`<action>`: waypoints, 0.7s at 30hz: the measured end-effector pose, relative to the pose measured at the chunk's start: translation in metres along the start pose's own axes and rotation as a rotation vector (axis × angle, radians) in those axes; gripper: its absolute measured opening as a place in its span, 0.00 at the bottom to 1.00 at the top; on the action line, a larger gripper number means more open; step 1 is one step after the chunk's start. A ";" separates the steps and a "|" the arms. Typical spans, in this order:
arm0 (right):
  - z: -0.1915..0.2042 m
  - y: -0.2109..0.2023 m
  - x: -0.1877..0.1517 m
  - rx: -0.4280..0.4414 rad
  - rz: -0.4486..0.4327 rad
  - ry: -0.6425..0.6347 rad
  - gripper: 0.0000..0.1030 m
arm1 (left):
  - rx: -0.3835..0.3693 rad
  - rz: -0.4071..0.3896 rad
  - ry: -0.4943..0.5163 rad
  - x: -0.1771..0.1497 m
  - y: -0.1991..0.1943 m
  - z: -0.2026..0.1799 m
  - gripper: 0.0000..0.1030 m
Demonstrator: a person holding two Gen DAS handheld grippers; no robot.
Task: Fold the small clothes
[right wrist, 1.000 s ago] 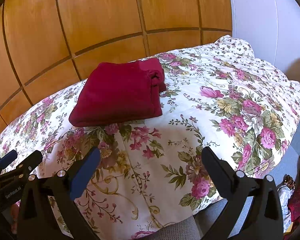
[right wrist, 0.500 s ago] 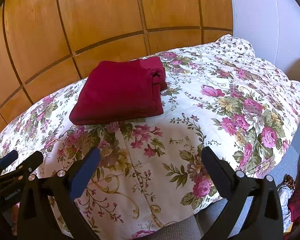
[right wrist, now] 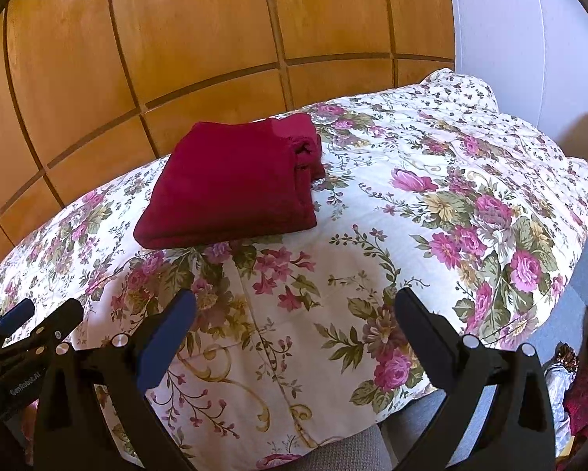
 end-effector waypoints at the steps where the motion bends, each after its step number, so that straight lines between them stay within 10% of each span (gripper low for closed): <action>1: 0.000 0.000 0.000 0.000 0.001 0.001 0.98 | -0.001 0.003 0.003 0.000 0.000 -0.001 0.96; 21: -0.004 0.005 -0.002 0.003 0.020 0.006 0.98 | -0.028 0.029 0.043 -0.005 0.003 -0.013 0.96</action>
Point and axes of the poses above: each gripper's, at about its wrist camera, not at the fingertips, and y roughly the way its jaws point, z to its left, x to its top, the point moved 7 cm from there along y, roughly the way its jaws point, and after that the axes turned 1 degree about -x, right-handed, at the moved point
